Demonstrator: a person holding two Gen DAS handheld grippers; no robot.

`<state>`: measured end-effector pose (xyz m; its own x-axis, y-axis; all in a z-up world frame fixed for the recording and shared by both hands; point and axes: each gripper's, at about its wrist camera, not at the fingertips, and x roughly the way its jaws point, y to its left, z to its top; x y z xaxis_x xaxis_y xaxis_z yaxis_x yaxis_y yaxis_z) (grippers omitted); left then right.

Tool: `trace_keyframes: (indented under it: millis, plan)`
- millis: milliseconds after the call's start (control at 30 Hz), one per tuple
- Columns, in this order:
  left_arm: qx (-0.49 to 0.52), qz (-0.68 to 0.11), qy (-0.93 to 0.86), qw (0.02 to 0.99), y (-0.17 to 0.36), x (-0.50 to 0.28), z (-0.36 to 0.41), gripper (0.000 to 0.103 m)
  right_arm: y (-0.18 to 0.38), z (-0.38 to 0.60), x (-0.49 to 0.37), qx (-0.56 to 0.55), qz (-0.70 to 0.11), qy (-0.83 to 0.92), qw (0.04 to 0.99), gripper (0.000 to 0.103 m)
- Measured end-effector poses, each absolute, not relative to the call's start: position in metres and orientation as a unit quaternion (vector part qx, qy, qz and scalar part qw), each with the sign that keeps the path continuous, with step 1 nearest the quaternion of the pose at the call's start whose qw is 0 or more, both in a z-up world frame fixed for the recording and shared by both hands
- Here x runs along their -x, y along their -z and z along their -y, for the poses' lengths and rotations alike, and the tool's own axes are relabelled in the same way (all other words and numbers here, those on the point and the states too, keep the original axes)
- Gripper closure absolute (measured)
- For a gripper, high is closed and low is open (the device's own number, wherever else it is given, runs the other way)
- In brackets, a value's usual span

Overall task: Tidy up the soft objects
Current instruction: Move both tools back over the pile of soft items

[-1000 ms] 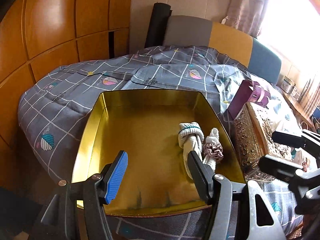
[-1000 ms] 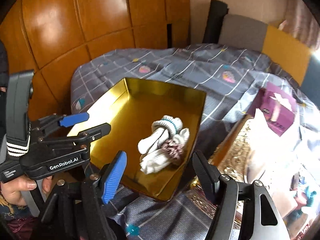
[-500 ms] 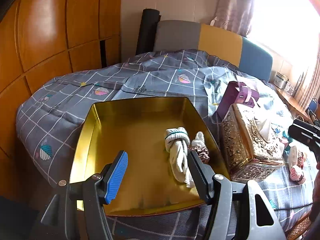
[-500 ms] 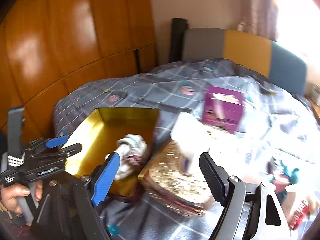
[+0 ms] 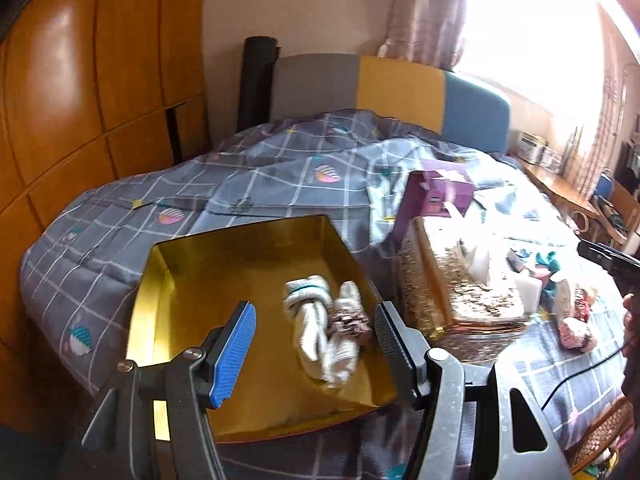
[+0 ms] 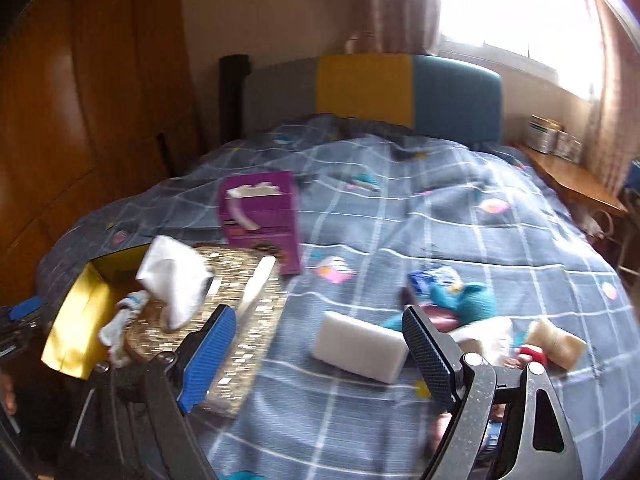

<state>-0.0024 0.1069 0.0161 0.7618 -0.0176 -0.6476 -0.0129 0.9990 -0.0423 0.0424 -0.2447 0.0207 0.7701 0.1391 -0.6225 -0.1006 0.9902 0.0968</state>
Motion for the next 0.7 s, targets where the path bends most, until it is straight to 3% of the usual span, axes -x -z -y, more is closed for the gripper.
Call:
trace_keyframes:
  millis: [433,533,633,700]
  plan:
    - [-0.055,-0.324,0.176,0.928,-0.062,-0.013,-0.007,0.040,0.027,0.410,-0.049,-0.149,-0.342,0.158,0.914,0.017]
    - [-0.102,-0.333,0.228,0.909,-0.062,-0.023,0.040,0.033,0.036,0.437,-0.044,-0.235,-0.344,0.163,0.894,0.017]
    - [-0.135,-0.350,0.270,0.887,-0.057,-0.036,0.086,0.023,0.037,0.442,-0.043,-0.246,-0.345,0.169,0.890,0.016]
    - [-0.149,-0.370,0.289,0.870,-0.047,-0.045,0.115,0.022,0.037,0.444,-0.042,-0.255,-0.344,0.160,0.889,0.016]
